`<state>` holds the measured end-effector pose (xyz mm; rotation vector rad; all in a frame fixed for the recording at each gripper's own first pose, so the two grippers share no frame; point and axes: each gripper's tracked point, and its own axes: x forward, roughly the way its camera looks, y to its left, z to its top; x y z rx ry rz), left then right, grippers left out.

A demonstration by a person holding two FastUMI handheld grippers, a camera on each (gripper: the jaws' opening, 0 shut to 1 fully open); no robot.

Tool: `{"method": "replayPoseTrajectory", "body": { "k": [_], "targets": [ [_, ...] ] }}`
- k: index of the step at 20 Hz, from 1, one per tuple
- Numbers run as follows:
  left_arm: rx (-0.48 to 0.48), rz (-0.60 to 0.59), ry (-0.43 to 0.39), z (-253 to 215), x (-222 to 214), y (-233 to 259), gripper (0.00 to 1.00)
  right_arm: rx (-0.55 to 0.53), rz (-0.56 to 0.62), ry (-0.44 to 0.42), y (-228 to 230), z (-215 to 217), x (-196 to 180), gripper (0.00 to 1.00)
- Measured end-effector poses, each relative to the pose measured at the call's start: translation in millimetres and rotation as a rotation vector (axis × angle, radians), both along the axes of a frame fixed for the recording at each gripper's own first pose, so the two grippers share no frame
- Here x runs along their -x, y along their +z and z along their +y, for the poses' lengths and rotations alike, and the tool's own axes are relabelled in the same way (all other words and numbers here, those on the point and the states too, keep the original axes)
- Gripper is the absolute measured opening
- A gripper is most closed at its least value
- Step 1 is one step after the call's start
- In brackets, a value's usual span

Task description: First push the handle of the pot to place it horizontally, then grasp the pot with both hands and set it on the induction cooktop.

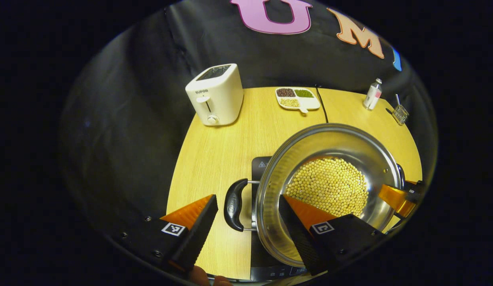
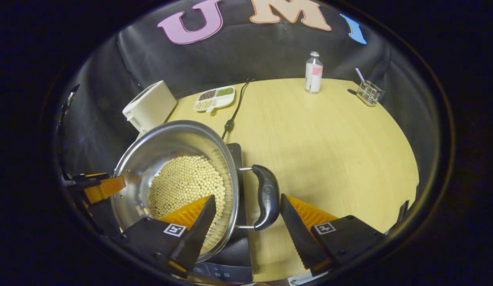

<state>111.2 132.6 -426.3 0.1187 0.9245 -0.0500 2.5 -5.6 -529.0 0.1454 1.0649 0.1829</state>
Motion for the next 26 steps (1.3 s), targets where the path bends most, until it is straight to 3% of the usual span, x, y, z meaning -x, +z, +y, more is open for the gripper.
{"method": "replayPoseTrajectory", "body": {
  "k": [1,3,4,6,11,13,14,17,18,26],
  "targets": [
    [-0.008,-0.02,0.004,0.7,-2.5,3.8,0.99,-0.006,-0.019,-0.001,4.3,-0.6,-0.9,0.94],
    [-0.015,-0.058,0.015,-0.7,-5.2,12.0,0.99,-0.007,-0.05,-0.002,12.3,-3.6,-2.8,0.94],
    [-0.02,-0.074,0.018,-0.3,-6.3,15.3,0.99,-0.006,-0.062,-0.003,23.2,-9.1,-4.1,1.0],
    [-0.029,-0.118,0.027,-0.8,-8.0,26.3,0.99,-0.008,-0.089,-0.006,31.2,-14.0,-5.4,0.94],
    [-0.07,-0.304,0.018,-1.9,-18.0,76.0,0.99,-0.017,-0.232,-0.024,71.3,-27.7,-21.3,0.94],
    [-0.062,-0.388,0.014,-10.0,-22.2,105.1,1.0,-0.016,-0.325,-0.036,100.5,-35.3,-35.3,0.94],
    [-0.051,-0.428,0.013,-14.0,-24.3,119.6,0.98,-0.008,-0.377,-0.038,117.0,-40.3,-42.9,1.0],
    [-0.02,-0.544,0.03,-23.9,-28.1,171.5,0.98,0.041,-0.533,-0.046,173.3,-63.6,-64.1,0.94],
    [-0.009,-0.573,0.038,-30.4,-32.1,187.3,0.98,0.052,-0.578,-0.048,192.8,-70.3,-70.0,1.0],
    [0.068,-0.788,0.069,-95.3,-19.9,309.8,0.98,0.027,-0.827,-0.081,320.6,-140.8,-97.9,1.0]
  ]
}}
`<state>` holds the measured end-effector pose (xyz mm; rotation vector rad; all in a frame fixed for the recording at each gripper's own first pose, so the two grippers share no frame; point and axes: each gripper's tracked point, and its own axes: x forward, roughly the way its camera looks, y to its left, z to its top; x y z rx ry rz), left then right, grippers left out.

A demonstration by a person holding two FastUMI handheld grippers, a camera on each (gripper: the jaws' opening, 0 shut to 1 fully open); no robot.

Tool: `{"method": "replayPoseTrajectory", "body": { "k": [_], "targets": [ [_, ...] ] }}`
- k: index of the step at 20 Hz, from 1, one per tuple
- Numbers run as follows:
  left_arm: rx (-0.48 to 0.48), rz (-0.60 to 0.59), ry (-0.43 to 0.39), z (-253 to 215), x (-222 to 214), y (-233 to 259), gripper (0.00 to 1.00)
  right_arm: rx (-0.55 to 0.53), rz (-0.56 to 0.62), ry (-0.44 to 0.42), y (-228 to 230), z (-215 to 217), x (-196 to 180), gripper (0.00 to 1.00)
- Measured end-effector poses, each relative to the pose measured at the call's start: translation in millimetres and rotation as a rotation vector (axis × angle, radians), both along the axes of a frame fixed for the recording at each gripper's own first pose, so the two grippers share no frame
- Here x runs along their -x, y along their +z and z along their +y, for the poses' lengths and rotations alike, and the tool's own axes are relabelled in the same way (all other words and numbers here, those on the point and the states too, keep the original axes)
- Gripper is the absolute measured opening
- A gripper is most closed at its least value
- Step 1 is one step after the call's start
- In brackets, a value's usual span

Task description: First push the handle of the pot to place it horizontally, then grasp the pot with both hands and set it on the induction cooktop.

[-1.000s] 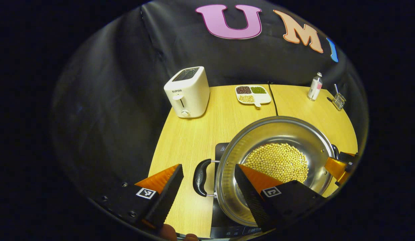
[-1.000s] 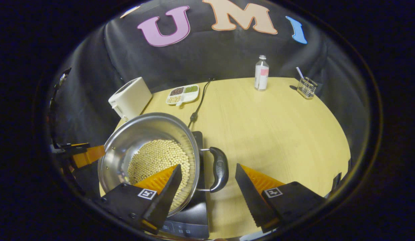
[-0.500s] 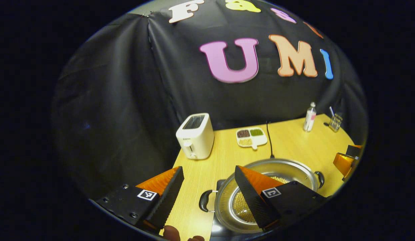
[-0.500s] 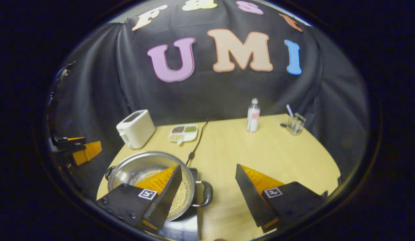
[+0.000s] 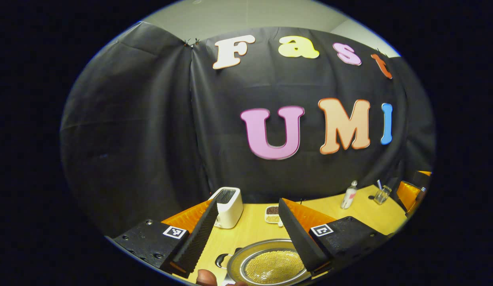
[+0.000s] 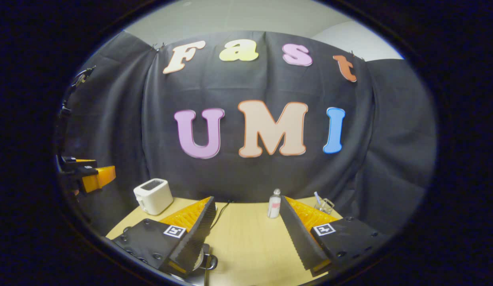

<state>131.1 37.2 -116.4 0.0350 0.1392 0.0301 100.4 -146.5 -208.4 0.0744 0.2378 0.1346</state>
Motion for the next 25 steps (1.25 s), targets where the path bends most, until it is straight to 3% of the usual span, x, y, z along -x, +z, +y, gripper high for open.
{"method": "replayPoseTrajectory", "body": {
  "k": [2,3,11,15,19,20,25],
  "targets": [
    [0.016,-0.029,0.009,-23.7,9.4,18.8,0.98,-0.021,-0.029,0.015,19.1,-21.1,-0.6,1.0],
    [0.026,-0.039,0.019,-35.6,14.3,27.5,1.0,-0.031,-0.041,0.02,28.2,-35.3,-3.5,0.94],
    [0.084,-0.093,0.063,-138.5,54.8,56.4,1.0,-0.063,-0.136,0.063,67.4,-131.5,-16.2,0.94],
    [0.05,-0.11,0.078,-164.6,65.0,66.5,1.0,-0.073,-0.176,0.064,82.2,-163.1,-21.6,0.94],
    [0.057,-0.138,0.082,-183.6,65.8,80.1,0.98,-0.095,-0.197,0.054,90.8,-188.5,-25.1,0.99],
    [0.052,-0.143,0.083,-186.5,66.8,82.9,1.0,-0.099,-0.201,0.049,92.4,-194.3,-26.8,0.94],
    [0.036,-0.157,0.084,-202.7,64.1,88.8,1.0,-0.094,-0.23,0.039,96.7,-213.4,-33.9,0.94]
  ]
}}
